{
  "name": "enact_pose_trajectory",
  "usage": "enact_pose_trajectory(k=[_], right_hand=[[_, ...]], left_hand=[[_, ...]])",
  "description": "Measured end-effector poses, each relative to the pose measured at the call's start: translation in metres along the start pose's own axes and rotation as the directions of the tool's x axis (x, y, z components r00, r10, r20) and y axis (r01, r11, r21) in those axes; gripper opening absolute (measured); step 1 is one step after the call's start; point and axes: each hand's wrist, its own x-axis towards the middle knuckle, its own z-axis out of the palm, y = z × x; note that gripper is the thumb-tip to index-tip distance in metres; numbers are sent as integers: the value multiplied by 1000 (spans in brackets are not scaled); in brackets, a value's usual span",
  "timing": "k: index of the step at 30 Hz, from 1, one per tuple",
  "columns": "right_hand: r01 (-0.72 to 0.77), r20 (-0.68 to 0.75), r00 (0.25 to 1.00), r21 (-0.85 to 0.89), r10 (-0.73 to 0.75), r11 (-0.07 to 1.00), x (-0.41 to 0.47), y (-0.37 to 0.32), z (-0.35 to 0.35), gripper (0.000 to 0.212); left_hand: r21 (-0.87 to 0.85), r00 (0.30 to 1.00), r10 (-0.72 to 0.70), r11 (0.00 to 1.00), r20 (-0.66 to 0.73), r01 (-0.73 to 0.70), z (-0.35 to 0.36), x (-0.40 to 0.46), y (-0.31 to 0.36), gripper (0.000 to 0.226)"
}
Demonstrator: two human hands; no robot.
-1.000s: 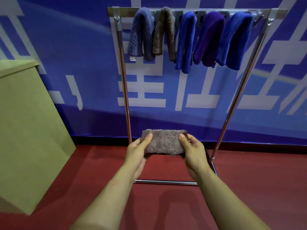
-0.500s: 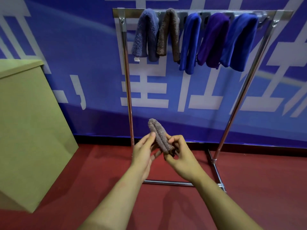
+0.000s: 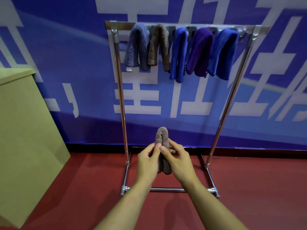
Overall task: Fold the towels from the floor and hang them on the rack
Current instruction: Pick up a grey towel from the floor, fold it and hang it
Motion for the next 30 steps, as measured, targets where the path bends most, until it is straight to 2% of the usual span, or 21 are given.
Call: enact_pose_trajectory(k=[6, 11, 16, 24, 30], right_hand=[[27, -185, 983, 30, -21, 999, -1, -33, -25, 15], [111, -260, 959, -7, -109, 994, 4, -86, -65, 14], [160, -359, 916, -82, -179, 984, 10, -136, -117, 20], [273, -375, 863, -217, -339, 937, 40, -201, -200, 17], [295, -369, 831, -342, -416, 892, 96, -223, -259, 23]], left_hand=[[72, 997, 82, 994, 11, -82, 25, -4, 31, 17], [137, 972, 231, 965, -38, -224, 66, -7, 82, 19], [178, 948, 312, 938, -58, -298, 110, 0, 127, 20], [237, 899, 438, 873, 6, -426, 189, 28, 190, 25], [288, 881, 472, 840, 31, -460, 249, 72, 219, 25]])
